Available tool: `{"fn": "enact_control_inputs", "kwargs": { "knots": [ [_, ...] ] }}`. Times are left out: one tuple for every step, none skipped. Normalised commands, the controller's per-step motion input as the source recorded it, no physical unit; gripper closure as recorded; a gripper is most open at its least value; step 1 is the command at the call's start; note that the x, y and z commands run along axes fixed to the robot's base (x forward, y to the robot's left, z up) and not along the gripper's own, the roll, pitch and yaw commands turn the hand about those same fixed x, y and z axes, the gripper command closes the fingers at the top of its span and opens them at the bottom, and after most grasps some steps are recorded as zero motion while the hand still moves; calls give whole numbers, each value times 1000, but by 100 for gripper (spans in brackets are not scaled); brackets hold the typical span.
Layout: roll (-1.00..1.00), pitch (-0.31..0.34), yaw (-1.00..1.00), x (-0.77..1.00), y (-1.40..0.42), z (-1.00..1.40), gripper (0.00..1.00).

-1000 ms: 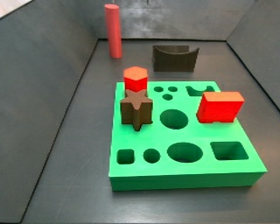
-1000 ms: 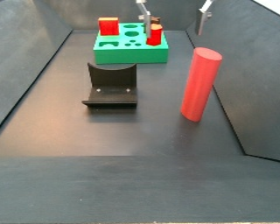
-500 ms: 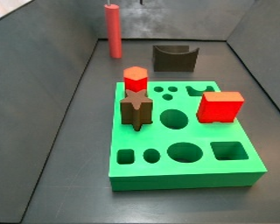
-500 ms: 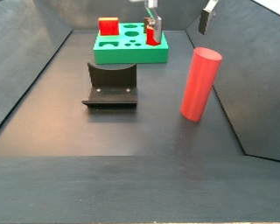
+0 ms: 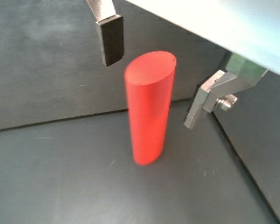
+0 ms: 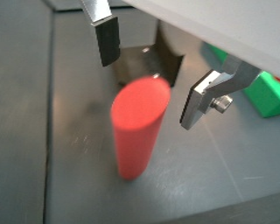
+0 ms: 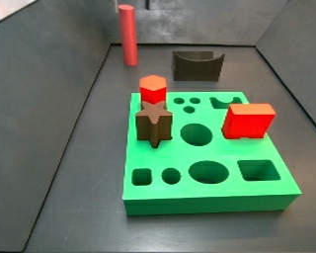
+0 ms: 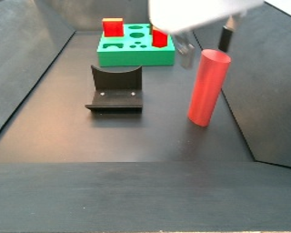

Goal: Pick up the oval object. Move up. Move to above the board. Insert the oval object.
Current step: Pick up the oval object.

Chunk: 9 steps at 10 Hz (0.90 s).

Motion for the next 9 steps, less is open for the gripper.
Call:
{"fn": "enact_control_inputs", "kwargs": {
  "knots": [
    [0, -50, 623, -431, 134, -529, 0],
    [0, 57, 31, 17, 0, 0, 0],
    [0, -34, 0, -17, 0, 0, 0],
    [0, 0, 0, 0, 0, 0, 0],
    [0, 0, 0, 0, 0, 0, 100],
    [0, 0, 0, 0, 0, 0, 100],
    [0, 0, 0, 0, 0, 0, 100],
    [0, 0, 0, 0, 0, 0, 100],
    [0, 0, 0, 0, 0, 0, 100]
  ]
}}
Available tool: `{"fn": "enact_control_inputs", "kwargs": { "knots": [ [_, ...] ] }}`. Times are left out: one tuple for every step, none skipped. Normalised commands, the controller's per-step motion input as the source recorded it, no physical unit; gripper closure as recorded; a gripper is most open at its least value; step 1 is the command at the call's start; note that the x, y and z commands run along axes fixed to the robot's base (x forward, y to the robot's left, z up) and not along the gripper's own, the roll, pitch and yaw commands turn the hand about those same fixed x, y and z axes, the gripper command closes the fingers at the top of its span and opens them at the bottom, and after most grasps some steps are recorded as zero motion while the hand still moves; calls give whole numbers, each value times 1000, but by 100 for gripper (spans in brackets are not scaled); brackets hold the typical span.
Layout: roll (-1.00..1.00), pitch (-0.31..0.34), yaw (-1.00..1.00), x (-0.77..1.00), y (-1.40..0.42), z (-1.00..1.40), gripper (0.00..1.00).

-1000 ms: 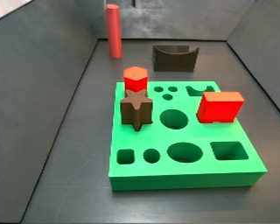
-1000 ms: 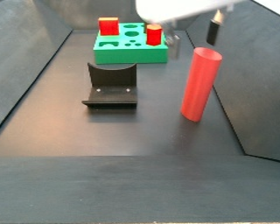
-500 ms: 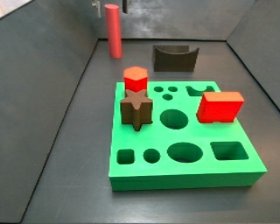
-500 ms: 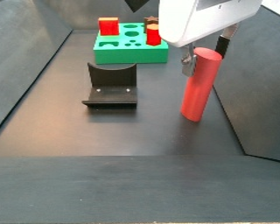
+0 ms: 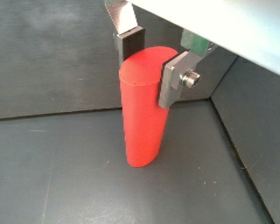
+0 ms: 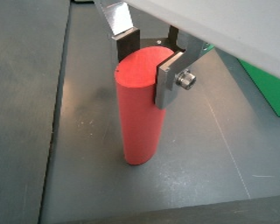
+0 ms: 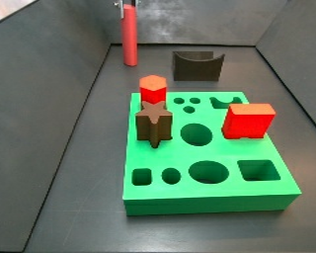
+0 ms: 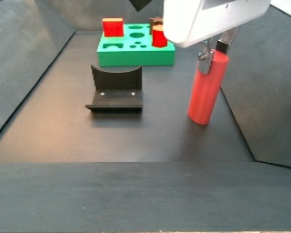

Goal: Pick up the oval object. Move up. Move to above the board. Insert the oval object.
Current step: Pick up the oval object, then move up, then move to above the board.

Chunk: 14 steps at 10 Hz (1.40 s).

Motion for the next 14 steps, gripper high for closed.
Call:
{"fn": "enact_control_inputs", "kwargs": {
  "knots": [
    [0, 0, 0, 0, 0, 0, 100],
    [0, 0, 0, 0, 0, 0, 100],
    [0, 0, 0, 0, 0, 0, 100],
    [0, 0, 0, 0, 0, 0, 100],
    [0, 0, 0, 0, 0, 0, 100],
    [0, 0, 0, 0, 0, 0, 100],
    [0, 0, 0, 0, 0, 833, 100],
    [-14, 8, 19, -25, -36, 819, 100],
    [0, 15, 21, -64, -37, 705, 100],
    [24, 19, 19, -50, -18, 593, 100],
    [56, 41, 14, -35, -4, 411, 100],
    [67, 50, 14, -26, 0, 319, 100],
    [-367, -401, -51, -50, 55, 1000, 100],
    [-361, -365, -47, -53, 58, 1000, 100]
  ]
}}
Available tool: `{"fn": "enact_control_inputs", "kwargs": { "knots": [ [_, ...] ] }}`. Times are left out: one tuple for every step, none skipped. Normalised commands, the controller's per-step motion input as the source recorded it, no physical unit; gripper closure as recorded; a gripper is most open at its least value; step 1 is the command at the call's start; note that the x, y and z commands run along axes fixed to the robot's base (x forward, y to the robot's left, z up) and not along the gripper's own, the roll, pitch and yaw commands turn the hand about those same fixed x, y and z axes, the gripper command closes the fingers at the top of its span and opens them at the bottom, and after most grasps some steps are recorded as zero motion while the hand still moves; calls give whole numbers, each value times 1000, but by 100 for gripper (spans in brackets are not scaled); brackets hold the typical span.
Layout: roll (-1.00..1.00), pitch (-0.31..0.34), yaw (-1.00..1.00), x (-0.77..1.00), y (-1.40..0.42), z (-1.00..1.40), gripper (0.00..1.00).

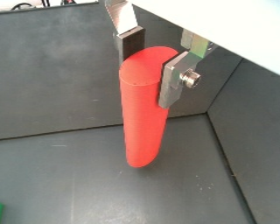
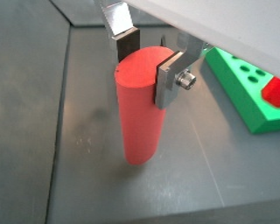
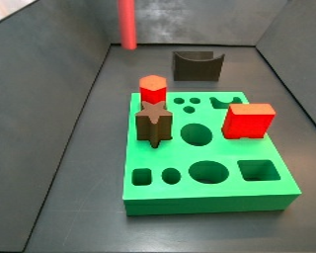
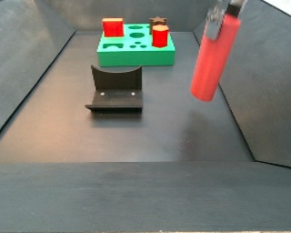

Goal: Pick up the oval object. Move up. Move to above the board. Insert the oval object.
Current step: Move to above the board.

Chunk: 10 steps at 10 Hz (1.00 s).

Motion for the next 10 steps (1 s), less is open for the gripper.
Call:
{"fn": "enact_control_inputs", "kwargs": {
  "knots": [
    [-342, -295, -42, -64, 57, 1000, 100],
    [-291, -215, -31, -62, 55, 1000, 100],
    [-230, -131, -16, -56, 52, 1000, 100],
    [-173, -44, -9, -41, 50, 1000, 100],
    [-142, 8, -8, -27, 59, 1000, 100],
    [-103, 61, -8, -11, 62, 985, 100],
    [-77, 75, -5, -4, 52, 809, 100],
    [-49, 78, -2, -6, 35, 580, 100],
    [-32, 76, 0, -7, 25, 420, 100],
    [-15, 74, 2, -6, 17, 262, 100]
  ]
}}
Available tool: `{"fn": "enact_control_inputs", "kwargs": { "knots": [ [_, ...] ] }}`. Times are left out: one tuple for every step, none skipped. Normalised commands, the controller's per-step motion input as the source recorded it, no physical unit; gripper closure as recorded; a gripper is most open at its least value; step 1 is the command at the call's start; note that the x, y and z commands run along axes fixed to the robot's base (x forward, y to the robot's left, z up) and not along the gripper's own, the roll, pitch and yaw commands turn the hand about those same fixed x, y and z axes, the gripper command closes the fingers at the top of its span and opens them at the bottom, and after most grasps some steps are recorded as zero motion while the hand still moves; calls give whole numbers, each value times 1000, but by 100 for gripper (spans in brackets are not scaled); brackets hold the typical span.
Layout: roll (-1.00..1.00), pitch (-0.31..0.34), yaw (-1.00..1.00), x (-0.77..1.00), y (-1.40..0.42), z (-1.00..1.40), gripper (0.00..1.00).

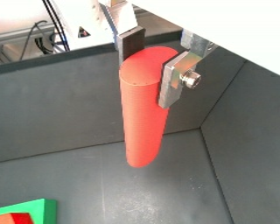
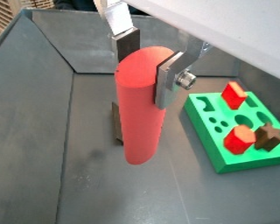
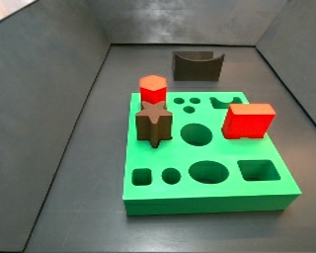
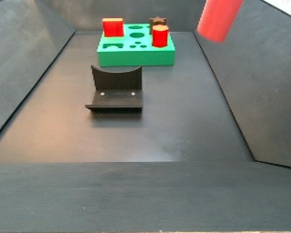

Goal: Pick up the oval object. Move up. Move to above the board. Insert the oval object.
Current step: Move to above the board.

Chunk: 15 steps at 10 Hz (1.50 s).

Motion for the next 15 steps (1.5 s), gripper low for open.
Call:
{"fn": "enact_control_inputs", "kwargs": {
  "knots": [
    [239, 228, -1000, 290, -1000, -25, 100],
    [251, 225, -1000, 295, -1000, -38, 100],
    [262, 228, -1000, 302, -1000, -37, 100],
    [239, 227, -1000, 308, -1000, -33, 100],
    [242, 234, -1000, 311, -1000, -32, 100],
    [253, 261, -1000, 322, -1000, -29, 100],
    [249, 300, -1000, 331, -1000, -25, 100],
    [221, 296, -841, 342, -1000, -23, 100],
    [138, 257, -578, 351, -1000, -17, 100],
    [74, 212, -363, 363, -1000, -14, 100],
    [27, 169, -166, 375, -1000, -12, 100],
    [9, 149, -69, 383, -1000, -7, 100],
    [3, 148, -33, 392, -1000, -1, 100],
    [6, 151, -11, 390, -885, 14, 100],
    [11, 153, -11, 325, -692, 16, 100]
  ]
}}
